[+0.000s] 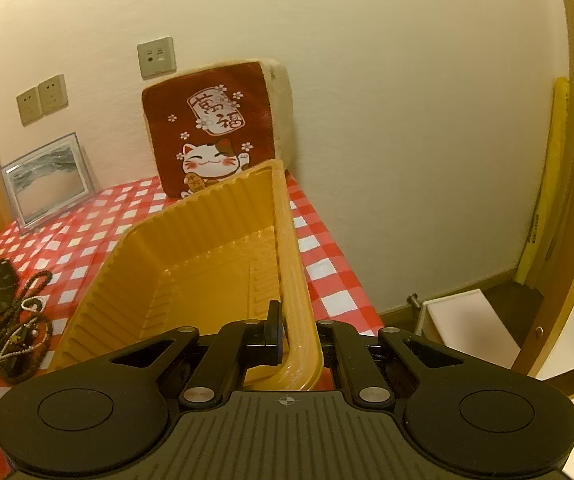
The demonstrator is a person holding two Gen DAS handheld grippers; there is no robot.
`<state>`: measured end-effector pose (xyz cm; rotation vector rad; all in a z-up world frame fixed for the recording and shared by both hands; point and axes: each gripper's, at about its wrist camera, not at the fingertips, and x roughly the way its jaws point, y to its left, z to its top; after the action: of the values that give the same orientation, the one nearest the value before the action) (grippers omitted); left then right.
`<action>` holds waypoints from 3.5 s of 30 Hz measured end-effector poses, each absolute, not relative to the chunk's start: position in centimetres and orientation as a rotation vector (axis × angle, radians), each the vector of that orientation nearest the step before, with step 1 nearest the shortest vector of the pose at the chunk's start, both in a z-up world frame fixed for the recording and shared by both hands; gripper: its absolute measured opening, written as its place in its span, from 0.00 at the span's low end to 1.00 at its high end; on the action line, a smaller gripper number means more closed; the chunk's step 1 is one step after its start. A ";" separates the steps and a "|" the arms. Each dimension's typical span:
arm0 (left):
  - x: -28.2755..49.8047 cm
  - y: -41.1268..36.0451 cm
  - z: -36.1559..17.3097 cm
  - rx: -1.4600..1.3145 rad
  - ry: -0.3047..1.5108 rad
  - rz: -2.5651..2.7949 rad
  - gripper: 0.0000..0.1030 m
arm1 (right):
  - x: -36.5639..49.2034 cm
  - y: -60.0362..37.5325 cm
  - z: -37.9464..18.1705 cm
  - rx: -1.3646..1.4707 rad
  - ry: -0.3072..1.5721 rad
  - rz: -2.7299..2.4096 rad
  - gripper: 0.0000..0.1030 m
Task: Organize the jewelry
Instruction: 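Carry the black bracelet with the left tool into the tray and release, then reach the left tool into the bead strands and grasp the gold charm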
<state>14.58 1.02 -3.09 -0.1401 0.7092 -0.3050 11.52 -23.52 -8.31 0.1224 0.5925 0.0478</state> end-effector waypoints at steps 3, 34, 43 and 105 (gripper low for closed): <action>15.0 -1.5 -3.4 -0.151 0.721 -0.392 0.08 | 11.5 -23.4 -8.2 0.119 0.590 0.049 0.05; 14.0 -1.5 -6.5 -0.185 0.769 -0.318 0.15 | 11.7 -23.3 -8.4 0.110 0.613 0.048 0.05; 11.5 5.8 -8.4 -0.183 0.838 -0.047 0.15 | 11.7 -23.3 -8.5 0.108 0.617 0.048 0.05; 13.7 12.8 -10.8 -0.134 0.837 0.104 0.00 | 11.6 -23.3 -8.8 0.107 0.624 0.027 0.05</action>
<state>13.70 12.80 -10.84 -0.1343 0.8370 0.1037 11.57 -23.26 -8.75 0.1073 0.6237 0.0266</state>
